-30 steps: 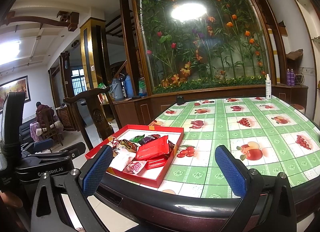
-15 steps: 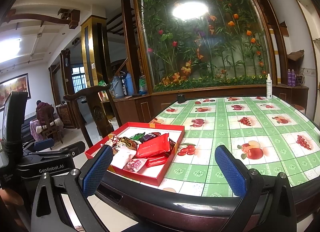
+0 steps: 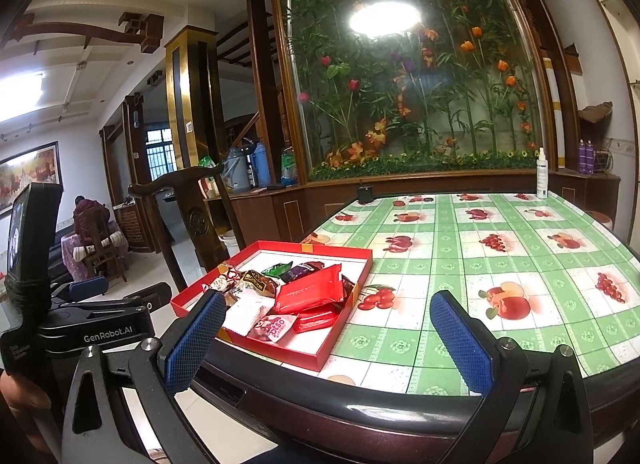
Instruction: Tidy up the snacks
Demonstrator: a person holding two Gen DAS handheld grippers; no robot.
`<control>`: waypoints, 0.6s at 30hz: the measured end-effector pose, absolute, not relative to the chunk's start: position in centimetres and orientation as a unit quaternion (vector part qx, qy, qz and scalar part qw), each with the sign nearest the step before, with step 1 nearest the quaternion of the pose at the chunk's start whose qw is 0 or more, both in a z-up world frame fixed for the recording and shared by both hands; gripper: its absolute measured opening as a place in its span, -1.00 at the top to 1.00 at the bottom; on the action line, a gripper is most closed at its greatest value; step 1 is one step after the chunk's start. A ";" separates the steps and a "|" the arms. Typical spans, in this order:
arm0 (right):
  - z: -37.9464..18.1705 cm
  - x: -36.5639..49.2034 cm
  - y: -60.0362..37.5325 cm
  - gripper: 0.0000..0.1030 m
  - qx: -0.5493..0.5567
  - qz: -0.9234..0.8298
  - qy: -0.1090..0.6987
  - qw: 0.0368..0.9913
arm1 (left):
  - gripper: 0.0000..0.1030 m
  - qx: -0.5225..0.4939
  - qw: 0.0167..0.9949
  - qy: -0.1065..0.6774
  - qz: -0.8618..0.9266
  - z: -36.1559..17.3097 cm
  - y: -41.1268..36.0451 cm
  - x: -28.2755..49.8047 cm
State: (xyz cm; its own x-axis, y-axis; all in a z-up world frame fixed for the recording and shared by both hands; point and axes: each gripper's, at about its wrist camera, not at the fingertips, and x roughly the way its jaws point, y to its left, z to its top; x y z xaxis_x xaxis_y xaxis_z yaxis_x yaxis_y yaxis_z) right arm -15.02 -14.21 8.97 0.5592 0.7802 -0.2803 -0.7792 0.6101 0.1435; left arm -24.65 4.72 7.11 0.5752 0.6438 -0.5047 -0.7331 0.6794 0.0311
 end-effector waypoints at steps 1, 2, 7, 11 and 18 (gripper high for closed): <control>9.0 -14.8 -14.0 -1.00 0.001 0.443 0.161 0.882 | -1.00 -0.091 0.882 0.245 0.393 7.1 4.9 -24.7; 9.1 -14.5 -13.6 -1.00 0.001 0.446 0.164 0.880 | -1.00 -0.091 0.880 0.244 0.396 7.1 5.1 -24.7; 9.5 -13.1 -11.7 -1.00 -0.001 0.458 0.172 0.872 | -1.00 -0.099 0.871 0.251 0.410 6.9 6.6 -24.7; 10.4 -11.6 -9.7 -1.00 0.014 0.475 0.183 0.860 | -1.00 -0.108 0.860 0.259 0.425 6.8 8.1 -24.9; 10.1 -11.4 -5.9 -0.99 -0.014 0.509 0.185 0.840 | -1.00 -0.115 0.837 0.265 0.465 6.5 10.4 -25.3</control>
State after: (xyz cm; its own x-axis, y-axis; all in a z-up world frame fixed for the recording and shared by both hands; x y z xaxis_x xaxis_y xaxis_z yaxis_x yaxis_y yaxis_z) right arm -11.41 -5.91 10.06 0.4125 0.8509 -0.3254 -0.8610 0.4808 0.1658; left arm -25.30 10.43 6.47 0.4266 0.7171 -0.5512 -0.8392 0.5411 0.0544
